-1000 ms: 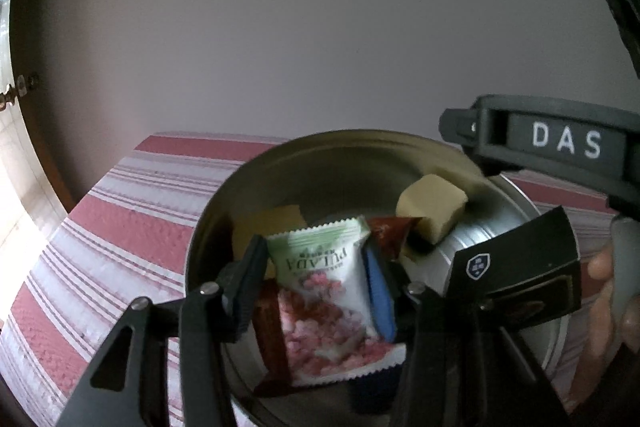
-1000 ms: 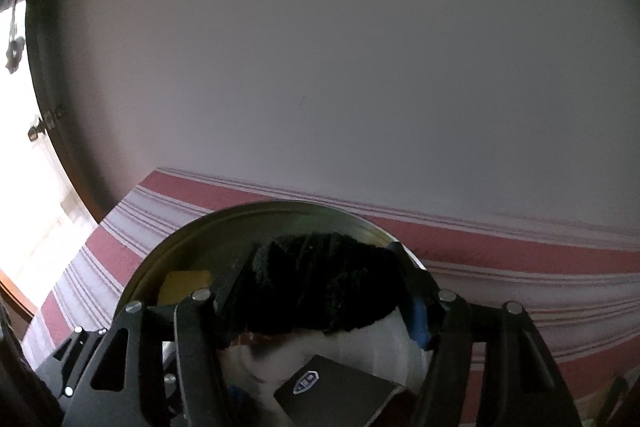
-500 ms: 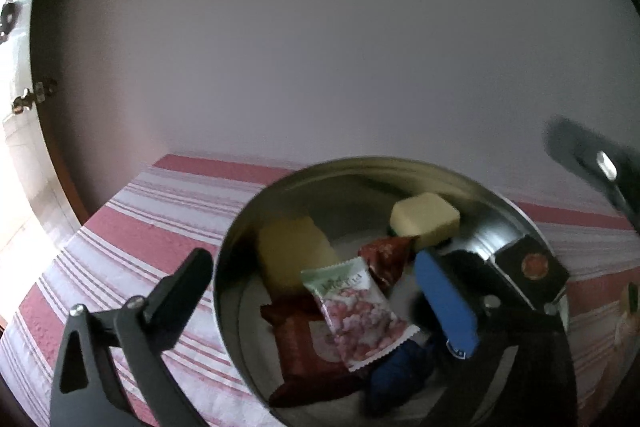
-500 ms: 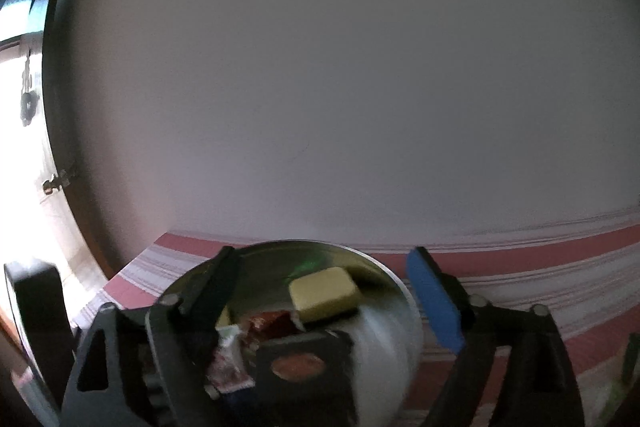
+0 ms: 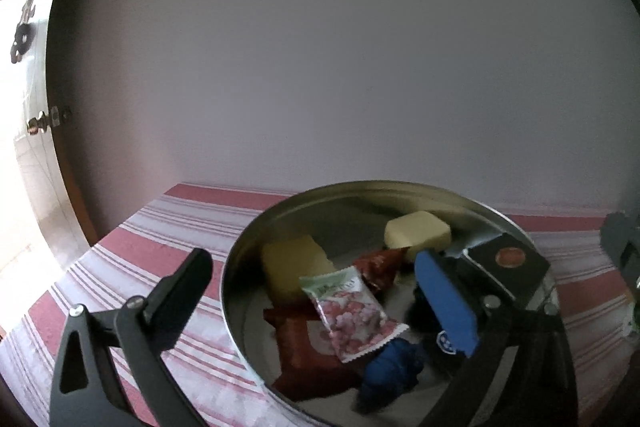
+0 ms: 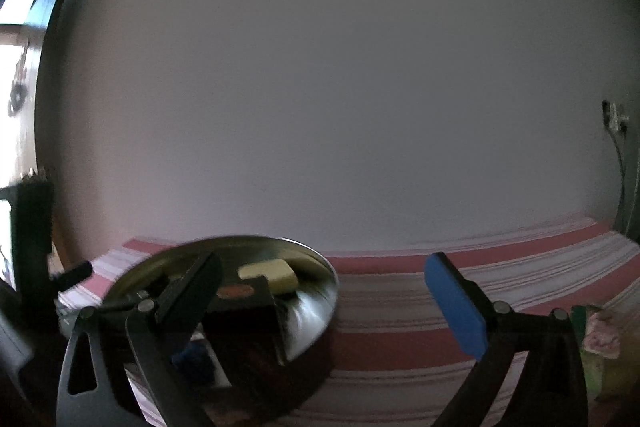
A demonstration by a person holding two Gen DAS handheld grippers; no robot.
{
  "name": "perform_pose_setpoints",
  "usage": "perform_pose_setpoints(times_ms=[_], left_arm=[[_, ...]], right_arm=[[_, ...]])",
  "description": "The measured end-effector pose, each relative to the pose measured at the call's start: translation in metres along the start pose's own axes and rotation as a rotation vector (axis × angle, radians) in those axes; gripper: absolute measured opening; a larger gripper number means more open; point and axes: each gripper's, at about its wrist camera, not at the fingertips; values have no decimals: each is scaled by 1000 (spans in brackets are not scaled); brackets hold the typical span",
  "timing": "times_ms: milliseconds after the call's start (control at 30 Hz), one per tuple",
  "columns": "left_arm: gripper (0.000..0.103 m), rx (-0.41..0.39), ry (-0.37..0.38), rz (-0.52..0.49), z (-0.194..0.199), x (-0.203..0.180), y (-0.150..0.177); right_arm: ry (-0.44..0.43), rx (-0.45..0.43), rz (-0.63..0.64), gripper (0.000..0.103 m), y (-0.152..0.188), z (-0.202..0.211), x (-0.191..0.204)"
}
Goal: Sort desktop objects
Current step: 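Open both tools over the tin to drop the packet and cloth, then move both tools back from the tin toward the remaining items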
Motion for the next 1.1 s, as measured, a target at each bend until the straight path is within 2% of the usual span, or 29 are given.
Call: perform_pose_setpoints(times_ms=[100,167,267,400,567,933,1100], left_arm=[[103,-21,11,4,5,-1,1],[103,-37,-9,-15,9,-5,3],[103,-33,-8,-39,12,-10,5],[103,-61,1,-24,24,-11,8],[103,-88,-6,-23,35,-15,11],[103,-89,54,-102,59,-47,19],[103,-76,97,-100,69,-60,23]], right_arm=[[-2,11,10,103,4,6,-6],[2,24,3,103,6,9,-11],[8,42,10,102,10,10,-14],[9,81,31,102,16,10,-15],[-6,53,6,102,20,18,-21],[67,57,40,102,21,52,-50],[94,51,73,102,22,63,-65]])
Point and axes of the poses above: each gripper's, at about its wrist camera, not at the fingertips, and z roughly against the way its jaws point, x to its left, y to its underside
